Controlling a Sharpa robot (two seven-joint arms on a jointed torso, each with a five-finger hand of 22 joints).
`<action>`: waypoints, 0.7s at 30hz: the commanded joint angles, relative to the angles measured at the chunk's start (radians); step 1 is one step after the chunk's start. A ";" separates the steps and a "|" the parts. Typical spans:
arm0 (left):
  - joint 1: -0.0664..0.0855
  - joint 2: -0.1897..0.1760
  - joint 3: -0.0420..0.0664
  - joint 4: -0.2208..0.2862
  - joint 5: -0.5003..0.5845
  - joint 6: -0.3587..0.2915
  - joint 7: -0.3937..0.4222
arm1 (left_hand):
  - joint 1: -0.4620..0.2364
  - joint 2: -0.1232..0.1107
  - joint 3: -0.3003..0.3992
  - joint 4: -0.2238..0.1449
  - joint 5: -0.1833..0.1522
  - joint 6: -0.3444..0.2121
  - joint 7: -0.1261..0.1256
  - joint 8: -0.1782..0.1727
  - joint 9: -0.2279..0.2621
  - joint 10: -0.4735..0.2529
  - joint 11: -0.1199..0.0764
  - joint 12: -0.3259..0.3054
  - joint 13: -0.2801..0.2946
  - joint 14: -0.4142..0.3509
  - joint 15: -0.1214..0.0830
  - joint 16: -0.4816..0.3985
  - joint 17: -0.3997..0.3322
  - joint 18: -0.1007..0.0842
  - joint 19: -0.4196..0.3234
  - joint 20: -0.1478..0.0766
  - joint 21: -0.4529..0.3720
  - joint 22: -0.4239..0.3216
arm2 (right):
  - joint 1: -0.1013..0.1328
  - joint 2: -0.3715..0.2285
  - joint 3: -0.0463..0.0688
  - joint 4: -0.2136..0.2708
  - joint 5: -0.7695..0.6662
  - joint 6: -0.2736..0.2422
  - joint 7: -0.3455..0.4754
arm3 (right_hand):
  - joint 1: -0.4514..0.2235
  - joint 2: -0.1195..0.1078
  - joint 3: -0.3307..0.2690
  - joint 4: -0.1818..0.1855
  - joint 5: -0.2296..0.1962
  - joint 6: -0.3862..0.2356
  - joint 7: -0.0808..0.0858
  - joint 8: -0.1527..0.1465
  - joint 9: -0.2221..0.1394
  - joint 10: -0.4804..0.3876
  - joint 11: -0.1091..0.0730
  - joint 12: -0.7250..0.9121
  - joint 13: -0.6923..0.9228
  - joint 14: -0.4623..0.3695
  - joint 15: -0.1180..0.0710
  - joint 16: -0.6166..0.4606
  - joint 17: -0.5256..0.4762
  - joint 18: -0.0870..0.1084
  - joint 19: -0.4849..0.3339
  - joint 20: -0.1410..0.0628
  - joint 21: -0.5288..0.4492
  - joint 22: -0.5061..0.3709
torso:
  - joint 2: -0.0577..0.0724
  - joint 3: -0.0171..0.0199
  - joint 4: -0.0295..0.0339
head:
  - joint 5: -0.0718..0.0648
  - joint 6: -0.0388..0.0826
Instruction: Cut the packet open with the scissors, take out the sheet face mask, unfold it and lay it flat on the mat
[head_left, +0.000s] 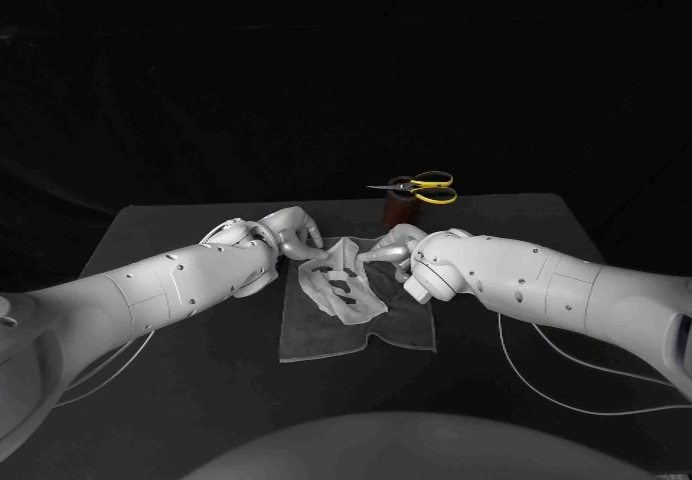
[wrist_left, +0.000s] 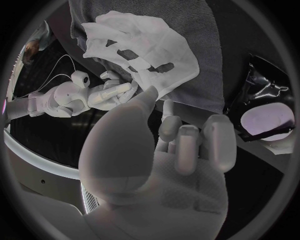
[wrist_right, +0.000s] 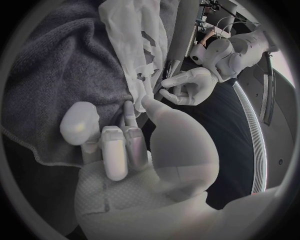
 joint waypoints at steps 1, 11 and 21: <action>0.002 0.000 0.002 0.005 0.008 0.000 -0.019 | -0.007 -0.002 -0.009 0.000 0.003 0.005 -0.002 -0.006 0.001 0.008 0.000 0.006 0.003 0.109 -0.005 0.003 0.263 -0.010 0.006 -0.001 0.003 0.114 | 0.003 0.004 0.000 -0.007 -0.016 0.008 -0.028 | -0.015 0.000 -0.006 0.001 -0.006 -0.009 0.000 -0.004 -0.002 0.104 0.007 0.004 0.263 0.104 0.004 0.003 0.263 -0.010 0.003 0.000 0.004 0.135 | 0.006 -0.0016 0.0002 | 0.001 0.000; 0.005 0.004 0.004 0.002 0.003 0.006 -0.046 | 0.013 0.011 -0.019 0.000 0.003 0.009 -0.001 -0.007 0.002 0.013 0.001 0.013 0.015 0.109 -0.004 0.003 0.263 -0.012 0.010 -0.001 0.009 0.118 | 0.008 0.014 0.001 -0.008 -0.028 0.023 -0.032 | -0.020 -0.002 -0.016 0.008 -0.006 -0.008 -0.001 -0.004 -0.001 0.104 0.007 0.004 0.263 0.104 0.004 0.003 0.263 -0.009 0.002 0.001 0.001 0.134 | 0.010 -0.0018 -0.0004 | 0.003 0.000; 0.009 0.022 0.004 -0.015 -0.010 0.031 -0.081 | 0.023 0.016 -0.021 -0.001 0.003 0.010 -0.001 -0.008 0.003 0.015 0.001 0.015 0.020 0.109 -0.004 0.003 0.263 -0.013 0.012 -0.001 0.013 0.122 | 0.010 0.028 0.001 -0.020 -0.039 0.047 -0.043 | -0.020 -0.003 -0.020 0.010 -0.006 -0.004 -0.003 -0.002 0.000 0.104 0.006 0.004 0.263 0.104 0.004 0.003 0.263 -0.009 0.001 0.001 0.001 0.134 | 0.014 -0.0025 0.0004 | 0.005 0.000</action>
